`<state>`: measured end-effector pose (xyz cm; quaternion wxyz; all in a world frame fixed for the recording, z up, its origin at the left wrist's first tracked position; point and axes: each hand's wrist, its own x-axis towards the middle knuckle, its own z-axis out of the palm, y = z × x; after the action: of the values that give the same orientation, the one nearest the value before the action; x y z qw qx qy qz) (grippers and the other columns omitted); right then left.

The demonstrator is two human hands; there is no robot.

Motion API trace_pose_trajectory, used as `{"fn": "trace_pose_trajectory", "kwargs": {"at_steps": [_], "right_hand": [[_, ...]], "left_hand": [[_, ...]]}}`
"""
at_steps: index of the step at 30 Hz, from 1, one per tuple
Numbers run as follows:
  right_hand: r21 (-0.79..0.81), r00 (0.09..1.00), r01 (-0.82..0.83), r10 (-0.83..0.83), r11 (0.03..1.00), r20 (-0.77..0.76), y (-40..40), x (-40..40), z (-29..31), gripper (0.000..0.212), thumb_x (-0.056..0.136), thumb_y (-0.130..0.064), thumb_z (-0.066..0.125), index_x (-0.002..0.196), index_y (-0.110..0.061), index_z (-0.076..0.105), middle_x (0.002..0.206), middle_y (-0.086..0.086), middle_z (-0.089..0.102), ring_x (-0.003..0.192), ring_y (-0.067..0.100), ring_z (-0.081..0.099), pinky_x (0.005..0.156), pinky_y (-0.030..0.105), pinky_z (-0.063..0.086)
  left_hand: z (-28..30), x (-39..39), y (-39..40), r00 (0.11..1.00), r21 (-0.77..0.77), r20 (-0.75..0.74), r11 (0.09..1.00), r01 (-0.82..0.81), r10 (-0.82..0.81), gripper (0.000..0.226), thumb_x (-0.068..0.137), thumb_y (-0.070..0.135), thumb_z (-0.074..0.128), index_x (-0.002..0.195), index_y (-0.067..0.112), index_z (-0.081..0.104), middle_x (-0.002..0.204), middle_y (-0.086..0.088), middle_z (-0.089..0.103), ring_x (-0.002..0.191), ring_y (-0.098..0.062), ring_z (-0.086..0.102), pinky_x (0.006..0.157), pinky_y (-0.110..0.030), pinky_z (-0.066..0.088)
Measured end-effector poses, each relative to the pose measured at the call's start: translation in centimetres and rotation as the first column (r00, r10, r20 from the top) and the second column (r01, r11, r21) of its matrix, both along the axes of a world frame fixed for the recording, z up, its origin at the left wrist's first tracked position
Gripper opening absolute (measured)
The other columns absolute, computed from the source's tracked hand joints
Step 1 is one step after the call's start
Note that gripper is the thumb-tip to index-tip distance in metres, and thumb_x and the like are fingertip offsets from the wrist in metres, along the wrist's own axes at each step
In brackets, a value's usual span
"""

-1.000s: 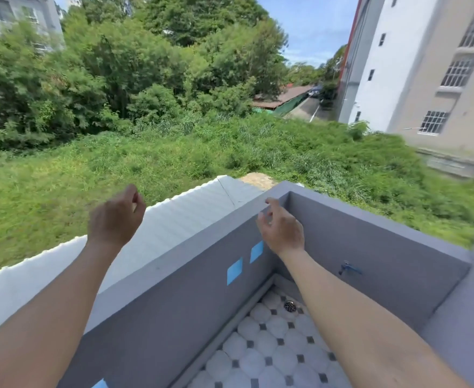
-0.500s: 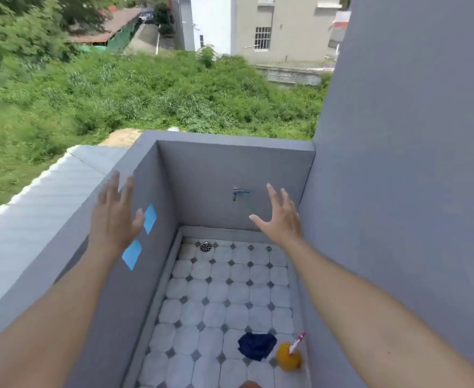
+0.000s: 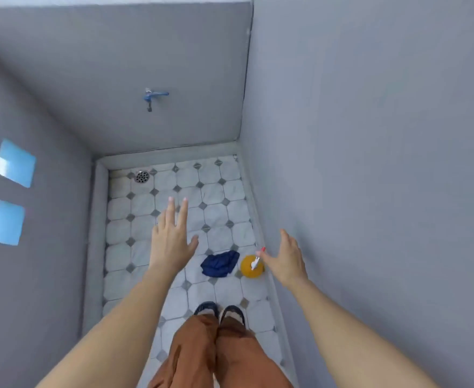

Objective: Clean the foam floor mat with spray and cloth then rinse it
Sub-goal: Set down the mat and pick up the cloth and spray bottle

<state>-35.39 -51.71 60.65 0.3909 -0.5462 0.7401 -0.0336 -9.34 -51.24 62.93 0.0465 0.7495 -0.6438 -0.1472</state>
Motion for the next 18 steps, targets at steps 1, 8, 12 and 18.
{"fn": "trace_pose_trajectory", "kwargs": {"at_steps": [1, 8, 12, 18], "right_hand": [[0.058, 1.000, 0.020, -0.020, 0.998, 0.006, 0.5, -0.1, -2.6, 0.094, 0.083, -0.047, 0.071, 0.154, -0.015, 0.018, 0.153, 0.013, 0.032, 0.139, 0.031, 0.035, 0.110, 0.040, 0.034], [0.239, 0.979, 0.176, -0.195, 0.955, 0.057, 2.3, 1.4, -21.4, 0.077, 0.085, -0.040, 0.071, 0.147, -0.012, 0.035, 0.143, 0.013, 0.046, 0.131, 0.029, 0.045, 0.102, 0.034, 0.038], [0.208, 0.947, 0.263, -0.293, 0.942, 0.129, 2.9, 2.8, -31.3, 0.075, 0.081, -0.042, 0.073, 0.145, -0.024, 0.040, 0.136, 0.004, 0.055, 0.124, 0.024, 0.052, 0.102, 0.038, 0.043], [-0.045, 0.918, 0.367, -0.354, 0.929, 0.178, 2.7, 3.5, -41.6, 0.048, 0.078, -0.033, 0.076, 0.120, -0.019, 0.056, 0.113, -0.004, 0.060, 0.108, 0.018, 0.058, 0.098, 0.037, 0.047]], "left_hand": [[-2.7, -1.0, 0.0, 1.000, 0.044, -0.006, 0.999, 0.021, -0.021, 0.087, 0.086, 0.038, 0.060, 0.153, 0.018, 0.007, 0.158, -0.016, 0.008, 0.140, -0.036, 0.024, 0.103, -0.049, 0.037], [-23.4, -2.2, 0.0, 0.998, 0.255, -0.031, 0.965, 0.060, -0.054, 0.078, 0.092, 0.039, 0.053, 0.152, 0.018, 0.009, 0.158, -0.011, 0.012, 0.143, -0.031, 0.018, 0.109, -0.046, 0.028], [-35.5, -1.1, 0.0, 0.996, 0.391, -0.047, 0.917, 0.083, -0.070, 0.069, 0.094, 0.038, 0.051, 0.150, 0.015, 0.019, 0.155, -0.008, 0.024, 0.140, -0.029, 0.023, 0.112, -0.043, 0.024], [-51.8, -1.6, -1.6, 0.991, 0.550, -0.051, 0.825, 0.131, -0.123, 0.088, 0.086, 0.048, 0.060, 0.151, 0.012, 0.011, 0.156, -0.009, 0.019, 0.136, -0.032, 0.030, 0.101, -0.045, 0.036]]}}
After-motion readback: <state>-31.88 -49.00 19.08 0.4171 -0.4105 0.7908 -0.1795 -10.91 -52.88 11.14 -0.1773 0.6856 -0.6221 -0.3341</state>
